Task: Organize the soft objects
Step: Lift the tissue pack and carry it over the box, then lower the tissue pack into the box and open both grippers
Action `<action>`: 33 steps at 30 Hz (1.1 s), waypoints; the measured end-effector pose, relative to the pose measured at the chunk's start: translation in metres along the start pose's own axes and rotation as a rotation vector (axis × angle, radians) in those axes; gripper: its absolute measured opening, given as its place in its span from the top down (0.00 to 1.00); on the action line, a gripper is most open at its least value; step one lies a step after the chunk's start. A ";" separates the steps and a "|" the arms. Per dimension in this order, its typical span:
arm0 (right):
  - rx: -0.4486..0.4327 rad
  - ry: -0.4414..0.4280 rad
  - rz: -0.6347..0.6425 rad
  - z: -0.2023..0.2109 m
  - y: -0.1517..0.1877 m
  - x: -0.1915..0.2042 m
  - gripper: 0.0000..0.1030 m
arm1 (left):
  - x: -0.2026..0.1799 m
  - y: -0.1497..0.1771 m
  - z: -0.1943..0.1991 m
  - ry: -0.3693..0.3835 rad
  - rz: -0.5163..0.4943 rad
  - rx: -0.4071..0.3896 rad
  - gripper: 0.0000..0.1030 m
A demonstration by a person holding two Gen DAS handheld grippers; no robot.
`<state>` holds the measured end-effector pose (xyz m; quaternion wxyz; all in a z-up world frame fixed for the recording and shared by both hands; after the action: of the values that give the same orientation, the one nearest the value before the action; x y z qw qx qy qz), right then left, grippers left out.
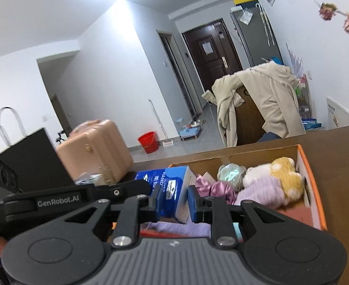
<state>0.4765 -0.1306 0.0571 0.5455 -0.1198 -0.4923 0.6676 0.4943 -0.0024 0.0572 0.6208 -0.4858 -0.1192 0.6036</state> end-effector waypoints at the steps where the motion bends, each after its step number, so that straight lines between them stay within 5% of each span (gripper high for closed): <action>1: 0.013 0.007 -0.003 -0.015 -0.003 -0.004 0.79 | 0.008 -0.005 -0.011 -0.006 0.005 0.014 0.72; 8: 0.106 0.049 0.020 -0.106 -0.007 -0.023 0.80 | 0.064 -0.011 -0.076 -0.069 0.070 0.109 0.73; 17: 0.269 0.125 0.028 -0.152 0.030 -0.062 0.84 | 0.080 0.018 -0.125 -0.136 0.011 0.230 0.74; 23: 0.285 0.134 0.061 -0.152 0.035 -0.056 0.84 | 0.081 0.028 -0.125 -0.156 -0.027 0.260 0.73; 26: 0.287 0.094 0.069 -0.148 0.034 -0.054 0.82 | 0.080 0.028 -0.117 -0.162 -0.035 0.224 0.65; 28: 0.287 0.073 0.048 -0.140 0.032 -0.056 0.81 | 0.075 0.028 -0.109 -0.169 -0.042 0.213 0.50; 33: 0.228 0.083 0.050 -0.099 0.015 -0.058 0.73 | 0.062 0.013 -0.075 -0.189 -0.053 0.159 0.49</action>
<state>0.5581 -0.1262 -0.0245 0.5587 -0.0969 -0.3867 0.7273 0.5562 0.0142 -0.0165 0.6590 -0.3728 -0.1419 0.6377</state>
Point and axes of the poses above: each gripper's, at about its wrist camera, not at the fingertips, and z roughly against the way its jaws point, x to its left, y to its underside, the point moved 10 cm from there along -z, roughly the way its jaws point, and after that the axes turned 6 degrees about x, right-handed, at the moved point
